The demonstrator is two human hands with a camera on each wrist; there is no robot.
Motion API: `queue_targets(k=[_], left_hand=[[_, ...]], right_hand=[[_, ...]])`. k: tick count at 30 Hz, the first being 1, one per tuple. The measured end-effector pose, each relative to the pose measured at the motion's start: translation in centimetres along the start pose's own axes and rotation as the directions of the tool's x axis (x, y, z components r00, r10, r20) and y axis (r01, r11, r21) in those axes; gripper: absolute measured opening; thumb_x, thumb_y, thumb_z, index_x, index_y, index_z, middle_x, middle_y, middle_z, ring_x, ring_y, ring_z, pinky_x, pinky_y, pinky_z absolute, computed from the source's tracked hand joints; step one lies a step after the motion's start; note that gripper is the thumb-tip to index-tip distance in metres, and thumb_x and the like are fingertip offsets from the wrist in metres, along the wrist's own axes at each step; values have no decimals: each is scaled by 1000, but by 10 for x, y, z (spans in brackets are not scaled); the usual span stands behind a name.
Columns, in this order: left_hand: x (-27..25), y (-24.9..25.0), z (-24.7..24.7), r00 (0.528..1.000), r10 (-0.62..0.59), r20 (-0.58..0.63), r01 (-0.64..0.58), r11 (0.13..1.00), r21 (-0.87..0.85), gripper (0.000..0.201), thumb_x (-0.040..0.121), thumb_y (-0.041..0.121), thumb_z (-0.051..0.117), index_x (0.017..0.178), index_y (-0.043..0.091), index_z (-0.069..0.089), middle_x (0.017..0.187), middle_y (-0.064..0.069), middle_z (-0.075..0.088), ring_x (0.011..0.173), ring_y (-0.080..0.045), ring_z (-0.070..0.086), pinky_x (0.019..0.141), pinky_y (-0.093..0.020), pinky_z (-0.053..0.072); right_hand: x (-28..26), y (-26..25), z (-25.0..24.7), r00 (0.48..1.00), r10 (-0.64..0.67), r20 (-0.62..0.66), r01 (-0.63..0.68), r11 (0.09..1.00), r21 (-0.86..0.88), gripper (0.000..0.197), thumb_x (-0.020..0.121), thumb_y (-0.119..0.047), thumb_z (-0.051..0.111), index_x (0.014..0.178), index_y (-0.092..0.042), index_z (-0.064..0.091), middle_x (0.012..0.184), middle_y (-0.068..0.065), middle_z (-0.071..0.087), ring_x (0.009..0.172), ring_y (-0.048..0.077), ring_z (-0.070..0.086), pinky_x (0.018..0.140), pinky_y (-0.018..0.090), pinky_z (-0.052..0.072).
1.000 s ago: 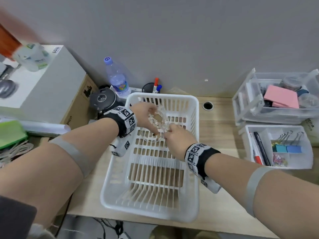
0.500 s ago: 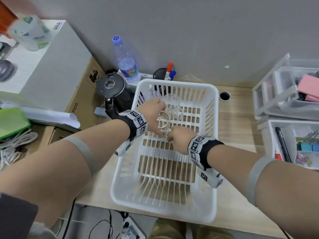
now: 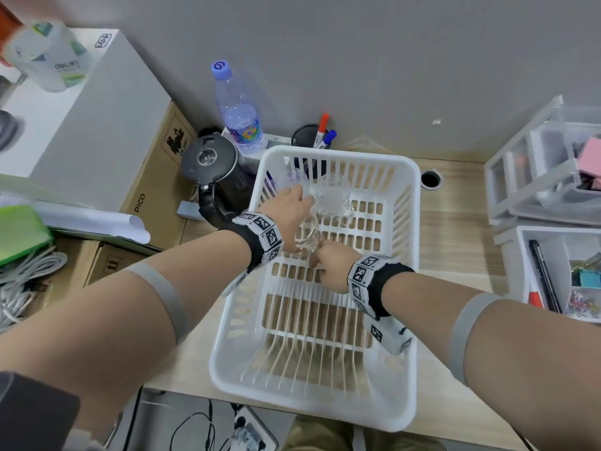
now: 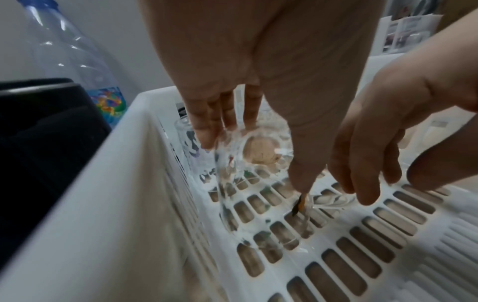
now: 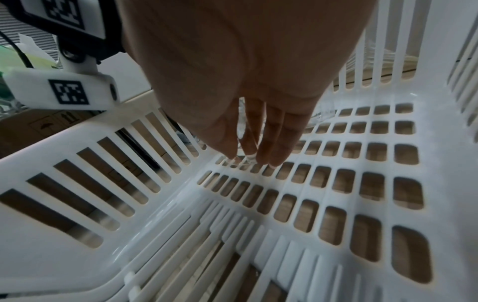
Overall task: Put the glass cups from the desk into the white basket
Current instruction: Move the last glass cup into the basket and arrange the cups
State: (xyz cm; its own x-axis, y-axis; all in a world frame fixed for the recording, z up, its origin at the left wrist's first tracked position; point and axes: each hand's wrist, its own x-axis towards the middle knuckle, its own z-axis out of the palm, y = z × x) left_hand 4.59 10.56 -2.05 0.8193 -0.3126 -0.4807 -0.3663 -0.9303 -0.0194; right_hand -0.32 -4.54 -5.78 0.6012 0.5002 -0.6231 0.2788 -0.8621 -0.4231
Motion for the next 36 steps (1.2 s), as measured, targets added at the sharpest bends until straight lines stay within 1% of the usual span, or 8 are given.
queue_targets(k=[7,10,13,16,23,27,31,36], left_hand=[[-5,-8,-3,999,-54,-8,54,998,-20,87,62,54,84,129,15,45,121,-9,46,109,-27,48,90,-43,52],[-6,-9,-6,999,-42,23,43,999,-26,88,64,56,84,132,17,45,122,-9,49,111,-28,51,93,-43,51],[-6,-8,-13,997,-18,80,20,1000,-19,88,62,55,87,131,17,48,122,-9,51,109,-27,53,94,-42,51],[-5,-7,-16,993,-1,114,2,1000,-8,88,60,53,89,129,16,49,121,-9,52,106,-27,55,90,-41,52],[-1,-14,-19,996,-78,35,82,982,-168,57,76,57,69,113,16,55,108,-4,53,95,-25,58,76,-38,52],[15,-21,-19,956,-255,-145,199,926,-321,46,91,30,56,133,12,46,126,-14,45,114,-34,51,89,-45,51],[38,-21,-18,950,-300,-90,262,919,-293,57,94,20,54,148,16,35,139,-19,34,126,-39,42,100,-47,46],[51,-21,-24,968,-247,-34,234,949,-212,49,91,23,57,139,20,49,132,-18,46,118,-39,49,101,-47,44]], right_hand=[[-8,-3,-8,999,-31,18,29,996,80,35,88,-4,55,120,-13,66,126,12,62,103,27,64,82,35,57],[-16,0,-22,989,28,-146,-19,998,66,24,88,-11,52,107,-14,67,106,8,69,87,24,66,78,38,59],[-15,10,-38,892,191,-409,-140,978,153,25,90,-10,48,111,-17,60,114,5,60,87,25,62,78,41,56],[-6,21,-53,813,347,-468,-223,927,301,41,89,-9,53,128,-20,47,131,9,42,89,29,60,79,43,55],[11,22,-58,878,352,-325,-238,909,343,72,91,-6,51,149,-38,22,147,16,32,81,29,44,68,37,45],[15,24,-54,874,354,-333,-232,906,354,70,92,-4,47,149,-36,22,137,18,41,84,31,48,74,38,51],[17,29,-55,873,336,-355,-214,916,340,71,94,-5,50,151,-35,20,131,15,48,86,29,44,77,39,48],[24,34,-58,875,293,-386,-175,934,311,77,92,-3,55,152,-35,20,125,12,53,88,27,46,74,35,42]])
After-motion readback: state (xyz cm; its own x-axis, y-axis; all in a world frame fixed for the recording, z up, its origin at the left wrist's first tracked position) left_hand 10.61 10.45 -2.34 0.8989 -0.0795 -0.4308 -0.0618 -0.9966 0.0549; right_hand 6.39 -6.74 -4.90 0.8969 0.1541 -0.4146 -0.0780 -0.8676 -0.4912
